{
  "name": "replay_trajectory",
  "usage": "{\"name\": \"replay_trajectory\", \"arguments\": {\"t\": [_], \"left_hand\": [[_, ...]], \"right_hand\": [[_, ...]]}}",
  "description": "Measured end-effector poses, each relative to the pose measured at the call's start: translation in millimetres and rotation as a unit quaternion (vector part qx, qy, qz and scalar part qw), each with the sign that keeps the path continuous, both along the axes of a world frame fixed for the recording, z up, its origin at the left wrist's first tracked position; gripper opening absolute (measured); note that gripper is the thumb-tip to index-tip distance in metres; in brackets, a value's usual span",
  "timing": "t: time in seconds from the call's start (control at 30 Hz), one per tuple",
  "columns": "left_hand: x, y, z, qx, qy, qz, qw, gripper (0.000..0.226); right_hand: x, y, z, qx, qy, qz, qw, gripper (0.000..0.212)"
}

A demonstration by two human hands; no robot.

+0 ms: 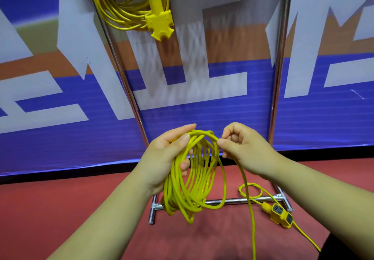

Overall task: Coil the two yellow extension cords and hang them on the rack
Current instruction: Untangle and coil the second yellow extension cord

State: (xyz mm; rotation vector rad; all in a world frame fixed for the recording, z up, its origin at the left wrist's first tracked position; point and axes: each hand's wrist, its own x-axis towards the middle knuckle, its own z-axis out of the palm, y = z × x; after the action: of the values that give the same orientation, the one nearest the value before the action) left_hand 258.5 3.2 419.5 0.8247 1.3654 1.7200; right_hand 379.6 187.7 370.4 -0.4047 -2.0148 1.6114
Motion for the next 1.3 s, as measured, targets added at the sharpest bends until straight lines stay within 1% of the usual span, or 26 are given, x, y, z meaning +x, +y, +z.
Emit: {"name": "replay_trajectory", "arguments": {"t": [0.1, 0.17, 0.27, 0.33, 0.43, 0.5, 0.57, 0.67, 0.77, 0.87, 0.93, 1.07, 1.17, 1.3], "left_hand": [[2.2, 2.7, 0.1, -0.019, 0.02, -0.032, 0.999, 0.035], [3.9, 5.2, 0.0, -0.019, 0.024, -0.034, 0.999, 0.033], [5.2, 8.1, 4.1, 0.006, 0.006, -0.01, 1.0, 0.035], [1.6, 7.3, 7.3, 0.027, -0.005, 0.014, 1.0, 0.034], [-11.5, 3.4, 9.2, 0.048, -0.033, 0.056, 0.997, 0.035], [-22.5, -0.2, 8.8, 0.065, -0.067, 0.083, 0.992, 0.036], [-34.1, -5.0, 7.7, 0.08, -0.091, 0.112, 0.986, 0.036], [-48.1, -10.2, -1.0, 0.08, -0.105, 0.154, 0.979, 0.031], [-54.4, -11.2, -18.8, 0.047, -0.101, 0.191, 0.975, 0.029], [-56.6, -13.7, -30.1, 0.016, -0.096, 0.204, 0.974, 0.03], [-58.4, -15.9, -31.1, 0.013, -0.097, 0.2, 0.975, 0.031], [-60.2, -20.2, -27.2, 0.034, -0.119, 0.177, 0.976, 0.034], [-54.8, -22.6, -21.1, 0.047, -0.114, 0.15, 0.981, 0.037], [-45.9, -21.4, -16.7, 0.049, -0.084, 0.116, 0.988, 0.038]], "right_hand": [[2.0, 8.5, 2.3, -0.007, 0.024, -0.027, 0.999, 0.014], [3.4, 11.7, 3.9, -0.008, 0.029, -0.028, 0.999, 0.015], [7.4, 15.6, 5.0, -0.009, -0.003, -0.007, 1.0, 0.017], [8.8, 15.1, 4.0, -0.036, -0.032, 0.044, 0.998, 0.017], [10.9, 15.0, -4.7, -0.099, -0.076, 0.134, 0.983, 0.021], [14.3, 15.8, -13.3, -0.088, -0.121, 0.18, 0.972, 0.023], [16.3, 17.9, -20.9, -0.084, -0.153, 0.198, 0.965, 0.019], [15.6, 22.2, -22.7, -0.073, -0.163, 0.155, 0.972, 0.018], [13.3, 24.2, -23.6, -0.053, -0.164, 0.11, 0.979, 0.017], [11.7, 22.3, -28.3, -0.042, -0.177, 0.095, 0.979, 0.016], [10.2, 20.5, -28.8, -0.042, -0.178, 0.09, 0.979, 0.016], [6.2, 15.9, -26.8, -0.043, -0.171, 0.078, 0.981, 0.013], [4.3, 12.5, -22.1, -0.055, -0.153, 0.047, 0.986, 0.012], [4.3, 11.3, -10.3, -0.114, -0.106, -0.006, 0.988, 0.015]]}}
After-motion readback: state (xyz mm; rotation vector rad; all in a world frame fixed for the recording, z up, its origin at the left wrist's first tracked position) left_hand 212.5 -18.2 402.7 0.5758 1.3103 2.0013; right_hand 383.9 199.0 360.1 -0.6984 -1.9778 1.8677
